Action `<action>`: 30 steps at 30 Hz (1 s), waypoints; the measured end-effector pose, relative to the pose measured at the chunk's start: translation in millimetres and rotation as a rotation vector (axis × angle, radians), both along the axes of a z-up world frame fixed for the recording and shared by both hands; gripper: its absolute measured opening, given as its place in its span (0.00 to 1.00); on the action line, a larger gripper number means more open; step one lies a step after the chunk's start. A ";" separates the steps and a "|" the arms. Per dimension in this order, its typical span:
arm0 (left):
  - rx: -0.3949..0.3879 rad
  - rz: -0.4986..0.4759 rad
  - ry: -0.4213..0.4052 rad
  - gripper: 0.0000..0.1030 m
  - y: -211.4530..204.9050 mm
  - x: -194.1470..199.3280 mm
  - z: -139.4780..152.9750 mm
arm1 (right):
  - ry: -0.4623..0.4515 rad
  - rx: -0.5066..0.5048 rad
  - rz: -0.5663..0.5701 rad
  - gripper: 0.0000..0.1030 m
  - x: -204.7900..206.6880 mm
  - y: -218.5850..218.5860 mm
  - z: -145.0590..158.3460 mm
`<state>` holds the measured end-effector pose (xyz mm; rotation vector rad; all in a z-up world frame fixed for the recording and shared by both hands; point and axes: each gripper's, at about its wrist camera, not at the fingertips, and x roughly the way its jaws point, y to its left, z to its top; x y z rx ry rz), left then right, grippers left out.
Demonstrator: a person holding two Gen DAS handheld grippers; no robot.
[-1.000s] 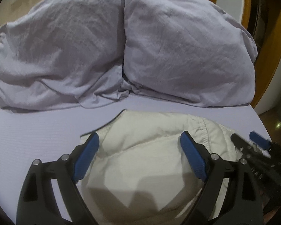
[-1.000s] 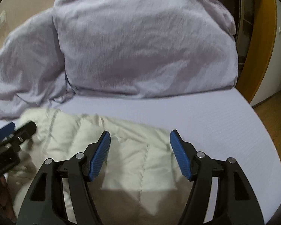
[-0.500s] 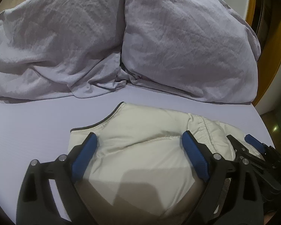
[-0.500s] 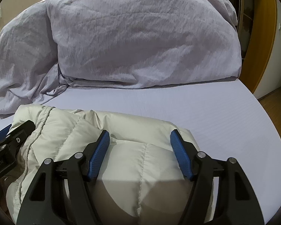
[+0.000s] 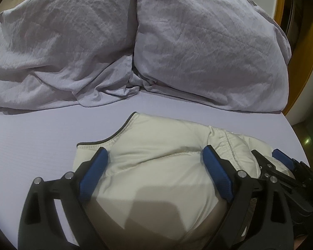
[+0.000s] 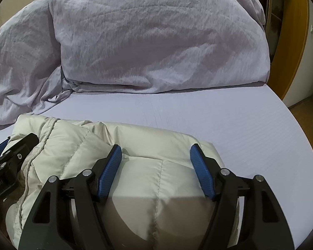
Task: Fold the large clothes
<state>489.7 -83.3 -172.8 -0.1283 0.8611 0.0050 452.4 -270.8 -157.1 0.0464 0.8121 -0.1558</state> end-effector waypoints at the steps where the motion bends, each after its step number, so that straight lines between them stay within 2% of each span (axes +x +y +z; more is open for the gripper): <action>1: 0.005 0.001 0.001 0.89 -0.7 0.5 0.0 | 0.002 -0.001 -0.001 0.68 0.5 0.0 -0.7; 7: 0.014 0.000 0.011 0.90 -1.0 1.6 3.0 | 0.019 0.000 -0.006 0.68 0.9 0.6 1.0; 10: 0.017 0.000 0.006 0.90 1.7 -7.0 12.9 | 0.019 0.012 -0.016 0.68 -10.2 -2.7 11.5; 13: -0.017 0.007 -0.022 0.90 9.9 -30.6 28.5 | -0.029 0.058 -0.008 0.68 -37.7 -8.9 26.1; 18: -0.039 -0.005 -0.048 0.90 6.6 -71.0 41.8 | -0.081 0.064 0.025 0.68 -84.0 -16.3 37.8; 23: -0.005 -0.014 -0.051 0.90 -8.0 -95.3 37.1 | -0.080 0.065 0.032 0.68 -103.0 -17.0 30.6; 27: 0.037 -0.009 -0.069 0.92 -11.6 -103.1 30.1 | -0.070 0.024 0.044 0.68 -109.7 -10.6 17.3; 30: 0.071 -0.016 -0.085 0.92 -13.6 -106.0 23.4 | -0.068 0.028 0.039 0.68 -109.0 -10.0 9.2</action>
